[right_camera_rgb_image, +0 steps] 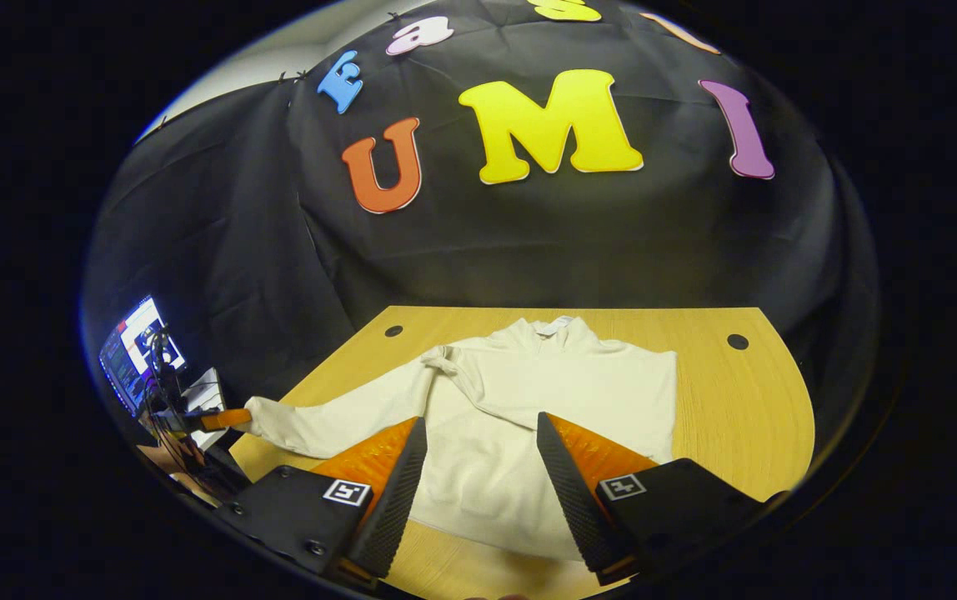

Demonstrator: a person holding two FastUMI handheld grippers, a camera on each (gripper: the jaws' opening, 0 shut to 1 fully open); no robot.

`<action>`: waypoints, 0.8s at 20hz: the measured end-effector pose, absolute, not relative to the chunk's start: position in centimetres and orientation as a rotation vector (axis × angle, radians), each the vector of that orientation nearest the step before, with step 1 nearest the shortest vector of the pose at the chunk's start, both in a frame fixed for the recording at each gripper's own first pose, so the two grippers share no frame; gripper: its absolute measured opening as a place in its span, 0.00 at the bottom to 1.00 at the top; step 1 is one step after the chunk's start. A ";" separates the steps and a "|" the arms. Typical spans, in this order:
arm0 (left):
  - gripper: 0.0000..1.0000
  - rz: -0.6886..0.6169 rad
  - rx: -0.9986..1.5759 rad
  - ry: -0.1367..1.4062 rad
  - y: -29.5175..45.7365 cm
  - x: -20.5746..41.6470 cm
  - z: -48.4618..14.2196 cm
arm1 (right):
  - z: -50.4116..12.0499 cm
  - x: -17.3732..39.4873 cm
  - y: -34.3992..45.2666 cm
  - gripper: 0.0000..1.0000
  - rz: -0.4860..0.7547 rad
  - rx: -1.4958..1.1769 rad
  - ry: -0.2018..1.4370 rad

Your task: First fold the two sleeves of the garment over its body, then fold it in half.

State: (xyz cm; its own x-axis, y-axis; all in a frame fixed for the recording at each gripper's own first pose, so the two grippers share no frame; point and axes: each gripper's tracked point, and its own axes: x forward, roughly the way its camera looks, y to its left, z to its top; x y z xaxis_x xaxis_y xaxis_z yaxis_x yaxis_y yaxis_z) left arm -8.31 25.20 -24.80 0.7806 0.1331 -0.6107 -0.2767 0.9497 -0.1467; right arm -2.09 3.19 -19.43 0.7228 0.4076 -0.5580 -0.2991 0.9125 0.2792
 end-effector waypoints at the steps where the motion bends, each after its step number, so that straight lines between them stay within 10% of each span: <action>1: 0.03 0.198 -0.229 0.623 24.5 -6.7 -23.7 | -19.2 -2.3 2.7 0.84 0.382 0.197 0.648; 16: 0.03 -0.419 -0.113 0.445 -6.0 14.4 -11.6 | -18.3 -8.7 -10.4 0.84 0.098 0.367 0.579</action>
